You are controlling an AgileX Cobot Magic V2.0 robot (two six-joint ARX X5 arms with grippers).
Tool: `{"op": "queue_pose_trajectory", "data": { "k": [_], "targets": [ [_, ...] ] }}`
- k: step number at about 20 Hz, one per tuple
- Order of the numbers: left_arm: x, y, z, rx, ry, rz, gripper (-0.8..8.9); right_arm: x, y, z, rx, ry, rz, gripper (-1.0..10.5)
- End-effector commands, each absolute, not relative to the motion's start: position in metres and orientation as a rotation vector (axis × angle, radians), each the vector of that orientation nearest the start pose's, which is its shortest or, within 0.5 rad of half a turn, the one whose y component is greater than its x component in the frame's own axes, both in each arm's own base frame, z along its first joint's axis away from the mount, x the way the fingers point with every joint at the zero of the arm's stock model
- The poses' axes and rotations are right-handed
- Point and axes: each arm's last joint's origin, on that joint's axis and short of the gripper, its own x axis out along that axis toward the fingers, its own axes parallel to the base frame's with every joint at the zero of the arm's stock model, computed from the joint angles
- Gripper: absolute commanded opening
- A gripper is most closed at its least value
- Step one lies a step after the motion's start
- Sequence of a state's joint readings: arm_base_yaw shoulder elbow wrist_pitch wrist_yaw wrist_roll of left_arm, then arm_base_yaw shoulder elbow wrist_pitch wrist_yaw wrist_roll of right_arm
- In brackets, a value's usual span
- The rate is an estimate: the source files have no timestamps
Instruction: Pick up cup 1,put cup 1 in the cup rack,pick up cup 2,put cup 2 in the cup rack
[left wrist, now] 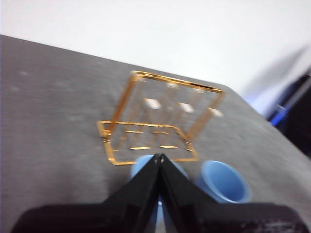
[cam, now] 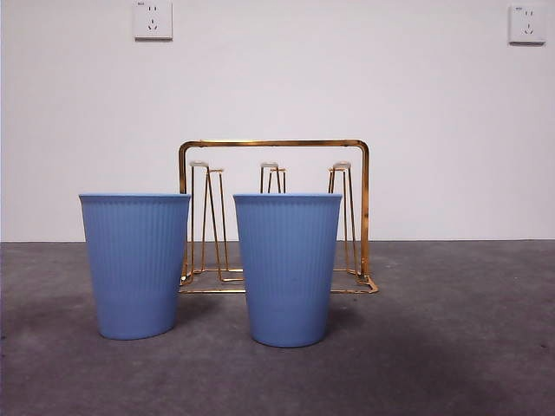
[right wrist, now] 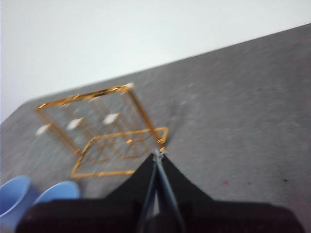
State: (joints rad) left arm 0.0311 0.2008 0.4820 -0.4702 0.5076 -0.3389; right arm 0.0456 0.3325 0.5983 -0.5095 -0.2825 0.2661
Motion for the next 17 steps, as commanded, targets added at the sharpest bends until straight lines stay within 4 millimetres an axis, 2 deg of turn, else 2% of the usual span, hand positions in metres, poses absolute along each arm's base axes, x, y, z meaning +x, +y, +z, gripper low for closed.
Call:
{"op": "queue_pose_trajectory", "data": {
  "k": [1, 4, 9, 17],
  "targets": [
    [0.07, -0.014, 0.281, -0.365, 0.301, -0.511, -0.06, 0.087, 0.014, 0.313, 0.233, 0.329, 0.361, -0.1],
    [0.072, -0.015, 0.296, -0.344, 0.37, -0.562, -0.06, 0.094, 0.016, 0.334, 0.197, 0.402, 0.423, -0.1],
    [0.079, -0.015, 0.317, -0.301, 0.482, -0.587, -0.06, 0.104, 0.019, 0.357, 0.134, 0.531, 0.526, -0.1],
    [0.09, -0.017, 0.342, -0.227, 0.648, -0.628, -0.07, 0.116, 0.02, 0.372, 0.057, 0.74, 0.579, -0.1]
  ]
}}
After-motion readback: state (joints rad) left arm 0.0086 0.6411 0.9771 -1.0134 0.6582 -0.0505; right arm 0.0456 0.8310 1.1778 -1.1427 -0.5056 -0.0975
